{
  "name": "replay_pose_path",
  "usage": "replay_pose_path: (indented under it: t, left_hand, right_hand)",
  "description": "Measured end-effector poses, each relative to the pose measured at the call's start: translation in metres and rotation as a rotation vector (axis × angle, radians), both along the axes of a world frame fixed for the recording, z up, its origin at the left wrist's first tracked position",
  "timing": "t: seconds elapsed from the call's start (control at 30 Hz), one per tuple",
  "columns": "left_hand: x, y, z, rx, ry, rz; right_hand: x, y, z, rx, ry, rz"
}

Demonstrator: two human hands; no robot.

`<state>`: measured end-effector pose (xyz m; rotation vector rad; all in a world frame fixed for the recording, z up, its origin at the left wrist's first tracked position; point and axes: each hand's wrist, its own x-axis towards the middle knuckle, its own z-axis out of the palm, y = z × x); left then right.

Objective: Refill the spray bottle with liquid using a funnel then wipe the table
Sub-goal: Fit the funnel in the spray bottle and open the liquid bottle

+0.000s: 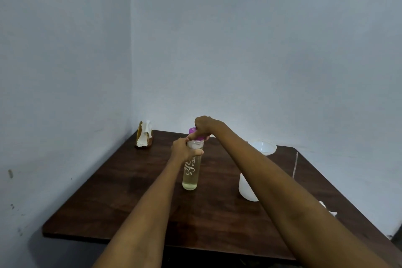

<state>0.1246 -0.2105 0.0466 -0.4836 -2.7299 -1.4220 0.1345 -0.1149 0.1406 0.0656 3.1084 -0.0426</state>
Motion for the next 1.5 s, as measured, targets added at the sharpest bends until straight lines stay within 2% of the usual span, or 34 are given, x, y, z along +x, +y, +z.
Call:
replay_pose_path:
  t: [0.67,0.87,1.1,1.3,1.43,1.5]
  left_hand:
    - [-0.01,-0.004,0.0,0.033,-0.031,-0.087]
    - [-0.015,-0.008,0.001,0.036,-0.085,-0.138]
    - [-0.012,-0.008,-0.004,0.056,-0.073,-0.12]
    - [-0.006,-0.005,-0.003,0.045,-0.045,-0.095]
    - [-0.008,-0.005,-0.005,0.057,-0.057,-0.099]
    - [-0.009,-0.005,-0.007,0.083,-0.056,-0.109]
  right_hand:
    - [-0.002,0.011,-0.003,-0.031,-0.001,0.081]
    - [-0.001,0.015,-0.003,-0.04,0.015,0.164]
    - [0.011,0.005,0.017,-0.109,-0.221,0.187]
    - [0.015,-0.013,0.008,0.189,0.028,0.023]
    - [0.015,-0.02,0.026,-0.071,-0.115,0.127]
    - [0.016,-0.025,0.027,0.033,-0.029,0.071]
